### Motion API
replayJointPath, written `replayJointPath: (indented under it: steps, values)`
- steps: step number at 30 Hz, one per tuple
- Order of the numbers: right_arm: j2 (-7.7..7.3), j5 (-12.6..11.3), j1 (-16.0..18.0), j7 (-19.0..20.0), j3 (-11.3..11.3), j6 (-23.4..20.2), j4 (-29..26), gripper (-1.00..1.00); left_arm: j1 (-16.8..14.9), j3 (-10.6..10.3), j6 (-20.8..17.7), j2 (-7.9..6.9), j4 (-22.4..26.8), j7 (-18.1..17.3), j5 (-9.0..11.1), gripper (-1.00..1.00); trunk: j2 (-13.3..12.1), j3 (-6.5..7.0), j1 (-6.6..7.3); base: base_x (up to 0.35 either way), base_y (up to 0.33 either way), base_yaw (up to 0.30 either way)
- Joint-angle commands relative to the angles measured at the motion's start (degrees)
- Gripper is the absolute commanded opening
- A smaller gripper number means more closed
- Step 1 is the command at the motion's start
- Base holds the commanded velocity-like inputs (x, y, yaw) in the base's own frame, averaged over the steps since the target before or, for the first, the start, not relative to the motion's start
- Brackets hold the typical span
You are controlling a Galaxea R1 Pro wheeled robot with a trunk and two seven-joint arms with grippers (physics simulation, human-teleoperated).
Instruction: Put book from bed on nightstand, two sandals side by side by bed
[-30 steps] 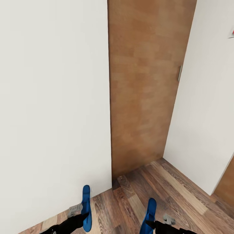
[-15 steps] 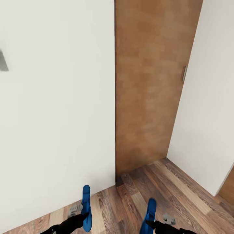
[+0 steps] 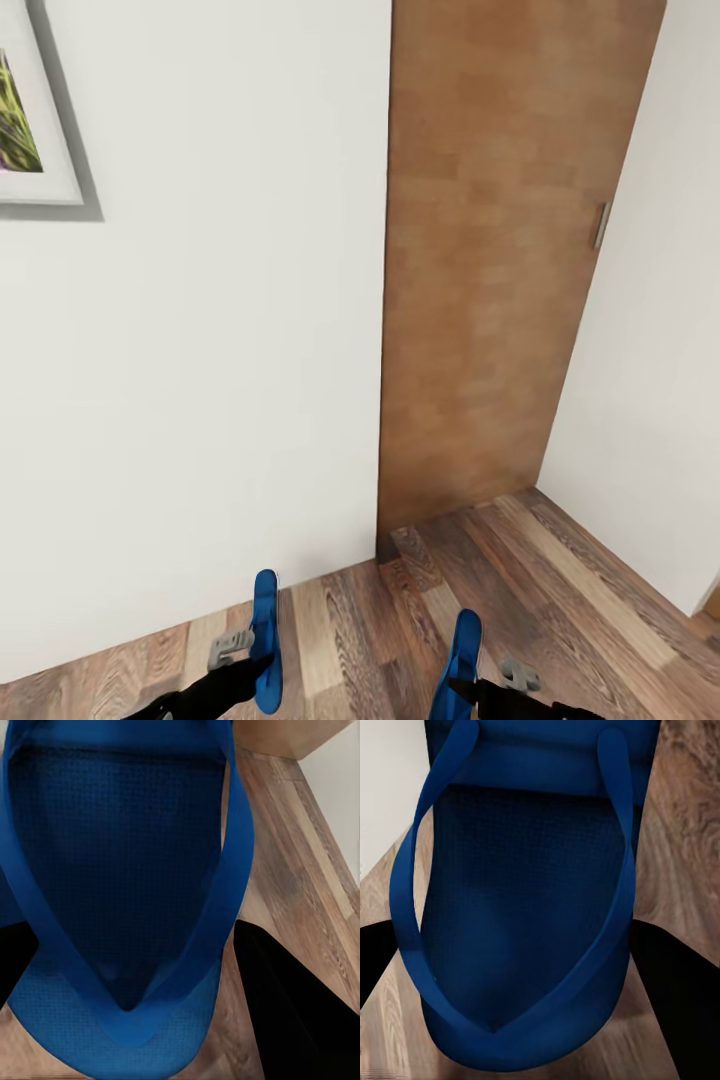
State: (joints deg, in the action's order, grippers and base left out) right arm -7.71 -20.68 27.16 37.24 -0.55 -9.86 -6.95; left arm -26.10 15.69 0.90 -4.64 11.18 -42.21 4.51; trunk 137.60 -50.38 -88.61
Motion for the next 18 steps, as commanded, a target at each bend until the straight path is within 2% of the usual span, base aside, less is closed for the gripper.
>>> replayJointPath:
  steps: [1,18]
  values:
    - [-0.02,-0.5,0.0,0.1,-0.1,-0.6,-0.1,-1.00,0.0,-0.2,0.2,-0.02,-0.1,-0.1,0.4,-1.00,0.0,-0.06,0.01,0.000,0.000,0.291]
    - [-0.02,-0.5,0.0,0.1,-0.1,-0.6,-0.1,-1.00,0.0,-0.2,0.2,-0.02,-0.1,-0.1,0.4,-1.00,0.0,-0.06,0.01,0.000,0.000,0.292]
